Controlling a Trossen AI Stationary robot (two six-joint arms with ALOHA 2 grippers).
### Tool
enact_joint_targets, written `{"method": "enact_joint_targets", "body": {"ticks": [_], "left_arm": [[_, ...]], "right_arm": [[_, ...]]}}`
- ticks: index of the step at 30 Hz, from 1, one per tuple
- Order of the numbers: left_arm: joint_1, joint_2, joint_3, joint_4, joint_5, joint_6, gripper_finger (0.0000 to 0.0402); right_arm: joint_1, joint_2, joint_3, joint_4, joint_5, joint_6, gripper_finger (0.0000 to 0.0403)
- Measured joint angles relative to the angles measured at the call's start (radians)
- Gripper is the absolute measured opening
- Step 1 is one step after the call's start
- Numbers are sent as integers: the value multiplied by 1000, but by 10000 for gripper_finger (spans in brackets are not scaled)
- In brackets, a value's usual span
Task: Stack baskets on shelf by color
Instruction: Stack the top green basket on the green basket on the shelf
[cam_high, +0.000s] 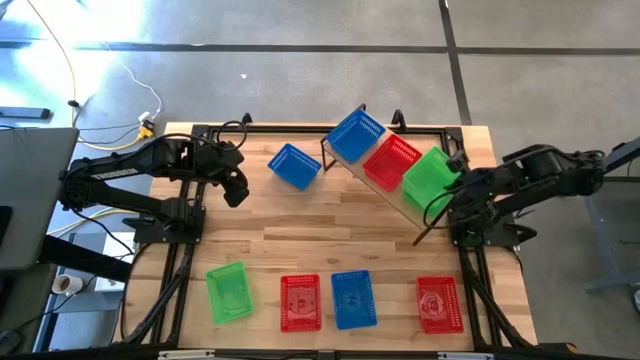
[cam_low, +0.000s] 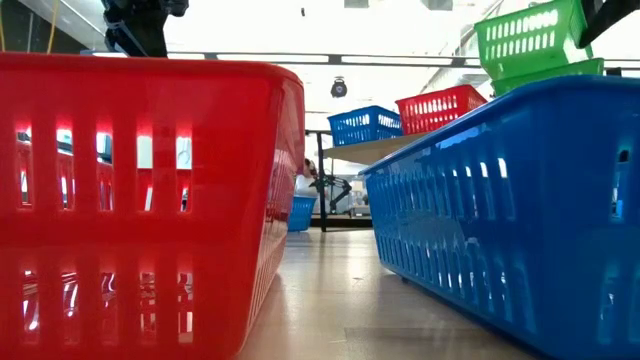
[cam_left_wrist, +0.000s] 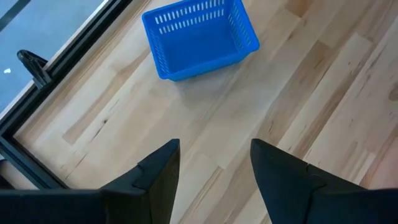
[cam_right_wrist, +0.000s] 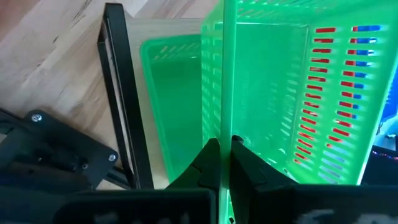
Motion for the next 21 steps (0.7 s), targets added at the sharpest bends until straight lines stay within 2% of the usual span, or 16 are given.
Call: {"method": "enact_joint_targets", "body": {"ticks": [16,21], "left_arm": [[0,0,0,0,0,-37,186],[0,0,0,0,0,-49,186]], "right_arm": [[-24,-36,0,0,-66,6,0],[-24,-37,0,0,-75,51,0]]}}
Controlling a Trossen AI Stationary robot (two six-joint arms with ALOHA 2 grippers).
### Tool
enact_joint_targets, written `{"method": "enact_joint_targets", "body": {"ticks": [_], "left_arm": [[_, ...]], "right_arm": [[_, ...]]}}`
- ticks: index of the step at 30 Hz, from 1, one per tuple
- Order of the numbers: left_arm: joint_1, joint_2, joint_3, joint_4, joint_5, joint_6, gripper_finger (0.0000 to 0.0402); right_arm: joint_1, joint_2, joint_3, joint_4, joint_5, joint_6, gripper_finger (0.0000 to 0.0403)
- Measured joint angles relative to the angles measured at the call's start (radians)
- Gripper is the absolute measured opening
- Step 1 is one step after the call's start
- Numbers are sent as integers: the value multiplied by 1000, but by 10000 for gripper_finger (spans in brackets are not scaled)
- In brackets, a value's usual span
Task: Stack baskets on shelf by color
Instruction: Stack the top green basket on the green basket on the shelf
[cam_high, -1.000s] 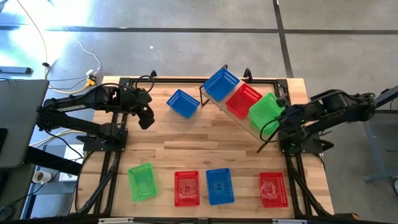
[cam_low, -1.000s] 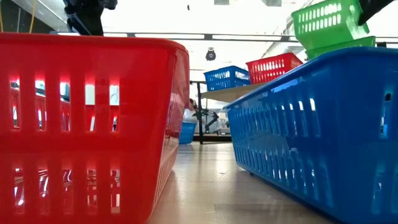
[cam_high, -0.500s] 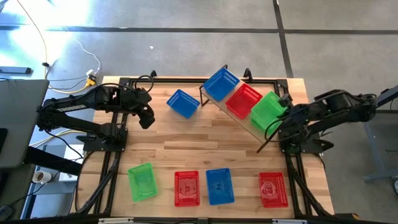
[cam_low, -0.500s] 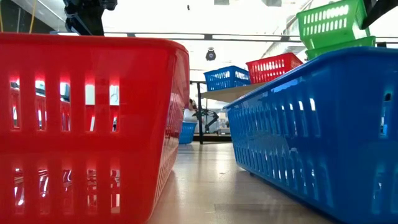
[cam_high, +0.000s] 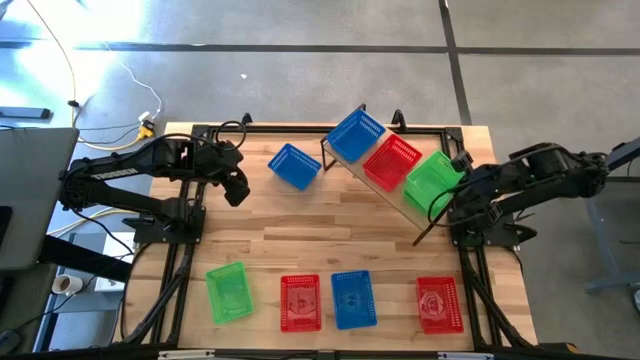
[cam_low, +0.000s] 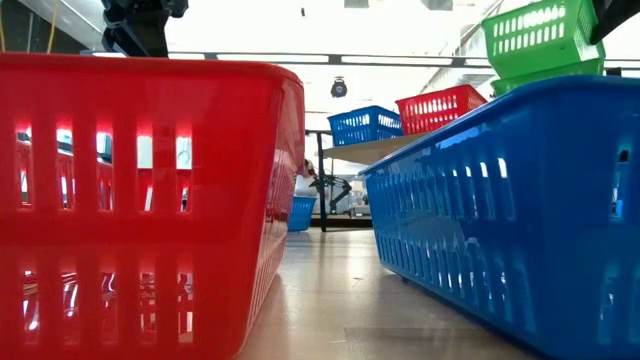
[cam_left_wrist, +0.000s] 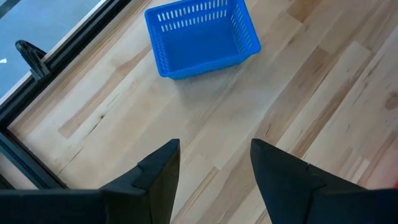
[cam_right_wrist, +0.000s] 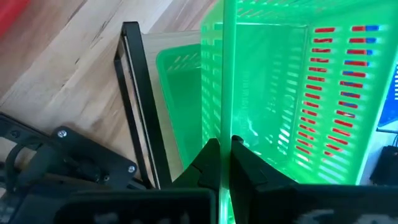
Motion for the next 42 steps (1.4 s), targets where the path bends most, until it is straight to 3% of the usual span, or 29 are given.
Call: {"method": "enact_joint_targets", "body": {"ticks": [17,28,42], "left_arm": [[0,0,0,0,0,0,186],[0,0,0,0,0,-1,186],[0,0,0,0,0,-1,186]], "right_arm": [[0,0,0,0,-13,124,0],[0,0,0,0,6,63,1],[0,1,0,0,36,60,47]]}}
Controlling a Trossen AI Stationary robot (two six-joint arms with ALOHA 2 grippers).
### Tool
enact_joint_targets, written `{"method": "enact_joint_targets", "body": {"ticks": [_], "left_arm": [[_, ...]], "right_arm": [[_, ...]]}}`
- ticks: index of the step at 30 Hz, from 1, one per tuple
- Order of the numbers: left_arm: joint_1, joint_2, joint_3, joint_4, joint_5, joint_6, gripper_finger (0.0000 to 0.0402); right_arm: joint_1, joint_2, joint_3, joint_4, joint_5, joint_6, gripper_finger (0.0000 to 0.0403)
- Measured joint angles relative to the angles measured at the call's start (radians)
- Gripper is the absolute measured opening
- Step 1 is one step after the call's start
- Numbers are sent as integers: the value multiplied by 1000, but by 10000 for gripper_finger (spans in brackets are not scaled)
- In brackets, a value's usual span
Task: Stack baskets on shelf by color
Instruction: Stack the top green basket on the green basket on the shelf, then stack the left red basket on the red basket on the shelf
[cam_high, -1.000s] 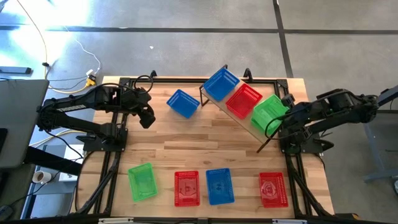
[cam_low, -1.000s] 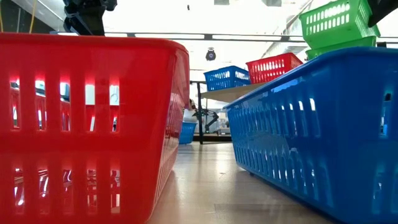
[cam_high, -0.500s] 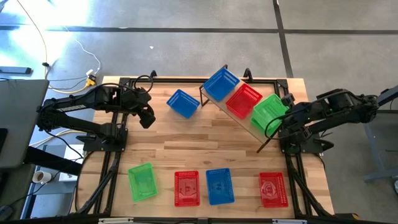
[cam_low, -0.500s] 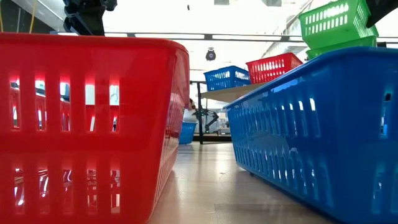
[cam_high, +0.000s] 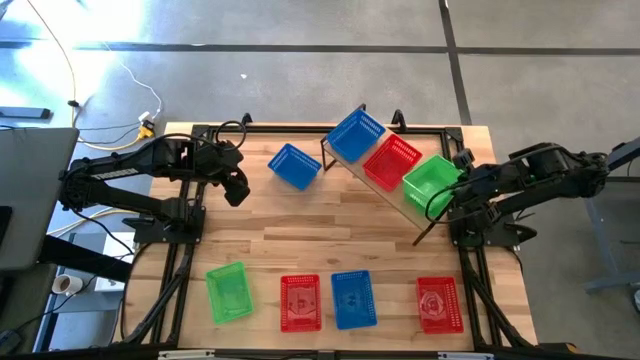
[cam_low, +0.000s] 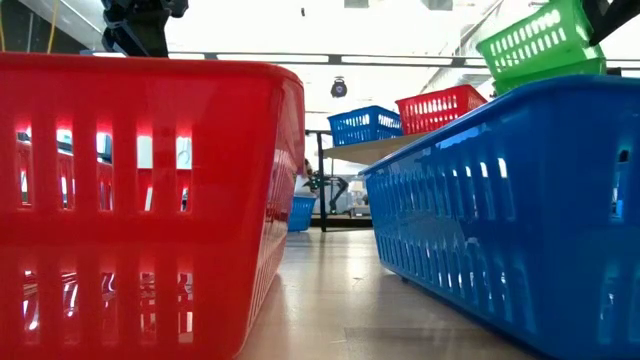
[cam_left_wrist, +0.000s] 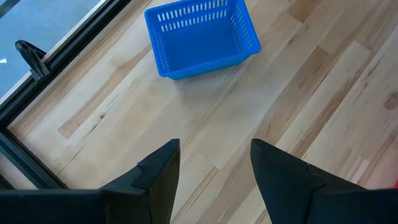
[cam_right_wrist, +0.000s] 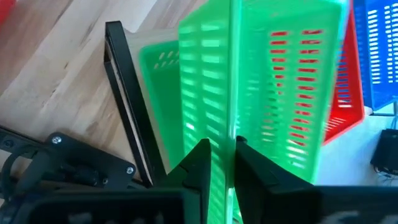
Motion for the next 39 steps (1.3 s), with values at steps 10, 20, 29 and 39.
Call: {"method": "enact_joint_targets", "body": {"ticks": [10,20,29,39], "left_arm": [[0,0,0,0,0,0,186],[0,0,0,0,0,10,186],[0,0,0,0,0,14,186],[0,0,0,0,0,19,186]], "right_arm": [[0,0,0,0,69,-1,80],[0,0,2,0,92,-1,106],[0,-1,2,0,22,101,106],[0,-21,2,0,12,281,106]]}}
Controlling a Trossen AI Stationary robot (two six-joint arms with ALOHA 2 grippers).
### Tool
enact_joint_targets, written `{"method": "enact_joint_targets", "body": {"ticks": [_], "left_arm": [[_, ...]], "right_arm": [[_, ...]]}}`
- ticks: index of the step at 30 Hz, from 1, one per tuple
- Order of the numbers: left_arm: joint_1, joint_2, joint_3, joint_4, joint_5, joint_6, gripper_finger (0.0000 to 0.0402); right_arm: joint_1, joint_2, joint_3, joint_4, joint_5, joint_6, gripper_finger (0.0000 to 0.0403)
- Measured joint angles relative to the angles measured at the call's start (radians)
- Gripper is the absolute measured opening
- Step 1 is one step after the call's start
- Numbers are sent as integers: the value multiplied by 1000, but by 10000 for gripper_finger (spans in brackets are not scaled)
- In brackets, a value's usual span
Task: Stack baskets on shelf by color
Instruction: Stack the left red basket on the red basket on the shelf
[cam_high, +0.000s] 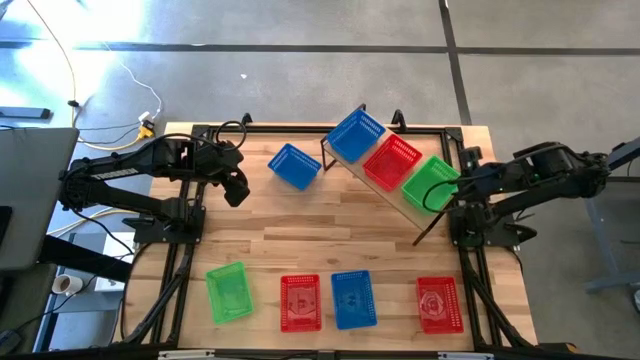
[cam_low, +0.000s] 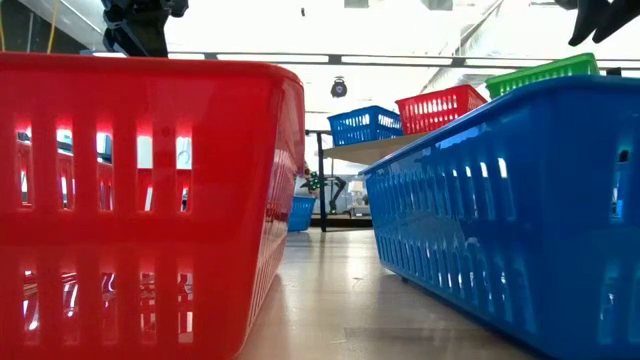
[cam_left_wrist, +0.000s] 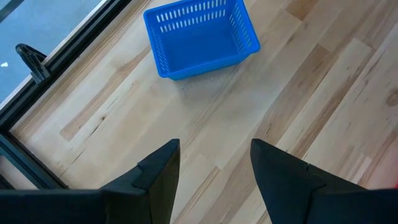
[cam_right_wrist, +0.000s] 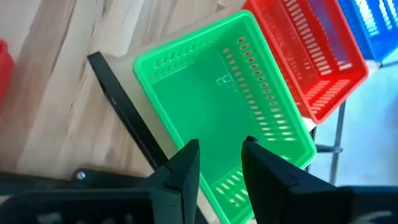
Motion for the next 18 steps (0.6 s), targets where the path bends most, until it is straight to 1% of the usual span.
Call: {"method": "enact_joint_targets", "body": {"ticks": [6,18], "left_arm": [[0,0,0,0,0,-3,186],[0,11,0,10,0,-22,186]], "right_arm": [[0,10,0,47,1,149,106],[0,46,0,319,11,373,106]]}}
